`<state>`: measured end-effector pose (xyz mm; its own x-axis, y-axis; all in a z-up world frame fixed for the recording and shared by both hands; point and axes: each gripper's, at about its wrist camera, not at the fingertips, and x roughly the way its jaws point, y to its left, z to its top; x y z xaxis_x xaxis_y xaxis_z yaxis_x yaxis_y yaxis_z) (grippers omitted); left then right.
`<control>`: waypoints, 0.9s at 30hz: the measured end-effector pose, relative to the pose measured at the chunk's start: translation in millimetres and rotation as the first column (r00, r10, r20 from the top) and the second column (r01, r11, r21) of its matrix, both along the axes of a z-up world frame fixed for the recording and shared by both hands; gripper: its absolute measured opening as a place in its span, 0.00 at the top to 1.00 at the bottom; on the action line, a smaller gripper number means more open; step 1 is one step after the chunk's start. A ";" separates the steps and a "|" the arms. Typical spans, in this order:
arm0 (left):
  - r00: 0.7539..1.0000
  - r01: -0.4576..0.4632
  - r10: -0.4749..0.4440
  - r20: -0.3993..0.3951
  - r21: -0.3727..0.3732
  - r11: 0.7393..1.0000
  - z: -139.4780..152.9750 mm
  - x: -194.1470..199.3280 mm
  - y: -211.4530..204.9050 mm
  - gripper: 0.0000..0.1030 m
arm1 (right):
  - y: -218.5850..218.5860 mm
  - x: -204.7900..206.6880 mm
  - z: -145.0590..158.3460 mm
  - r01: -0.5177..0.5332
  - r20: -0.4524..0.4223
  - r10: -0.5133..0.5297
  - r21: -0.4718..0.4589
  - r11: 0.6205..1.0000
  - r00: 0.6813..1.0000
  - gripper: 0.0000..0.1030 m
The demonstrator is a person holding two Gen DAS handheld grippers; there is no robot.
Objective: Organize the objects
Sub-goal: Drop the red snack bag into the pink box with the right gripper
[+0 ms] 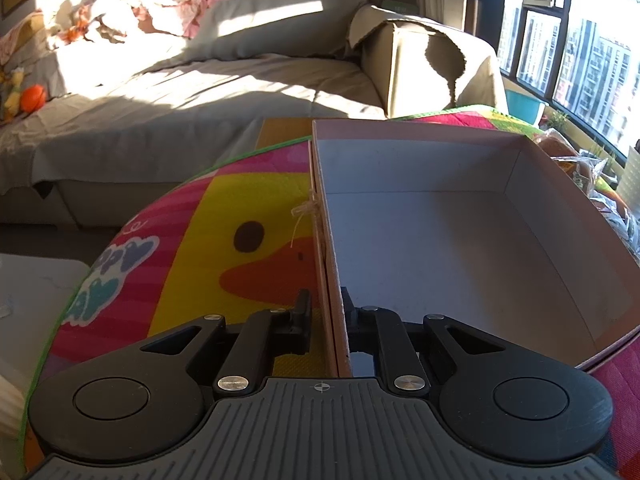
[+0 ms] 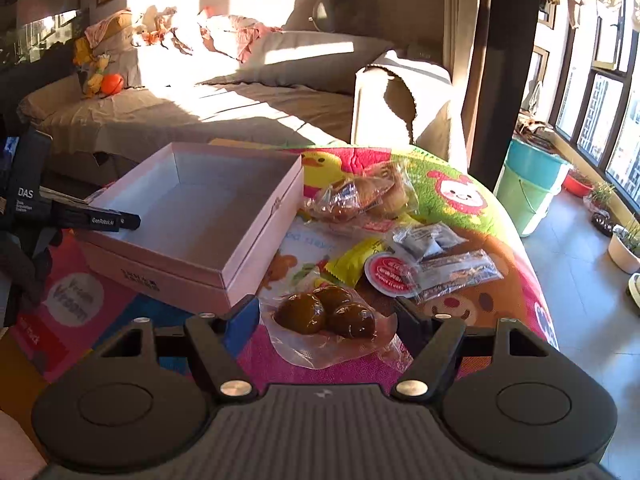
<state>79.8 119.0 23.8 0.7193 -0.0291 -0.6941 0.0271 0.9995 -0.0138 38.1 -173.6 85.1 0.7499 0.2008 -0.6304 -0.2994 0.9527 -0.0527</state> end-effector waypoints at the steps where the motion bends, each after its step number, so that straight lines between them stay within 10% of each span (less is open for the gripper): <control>1: 1.000 0.001 -0.001 0.001 -0.001 1.000 0.0 -0.4 0.3 0.87 | 1.3 -1.2 5.0 -0.006 0.010 0.006 -0.001 1.000 1.000 0.29; 13: 1.000 0.004 -0.004 0.006 -0.007 1.000 0.4 -3.0 0.4 0.88 | 44.9 45.0 98.2 -0.146 0.229 0.097 0.209 0.967 0.969 0.28; 18: 1.000 0.003 -0.003 0.002 -0.001 1.000 1.0 -2.4 0.1 0.87 | 85.2 95.6 108.1 -0.209 0.258 0.117 0.367 0.906 0.959 0.12; 27: 1.000 0.014 -0.014 0.002 -0.008 1.000 0.6 -1.7 2.1 0.88 | 56.9 83.1 50.9 -0.029 0.206 0.002 0.126 0.992 0.978 0.00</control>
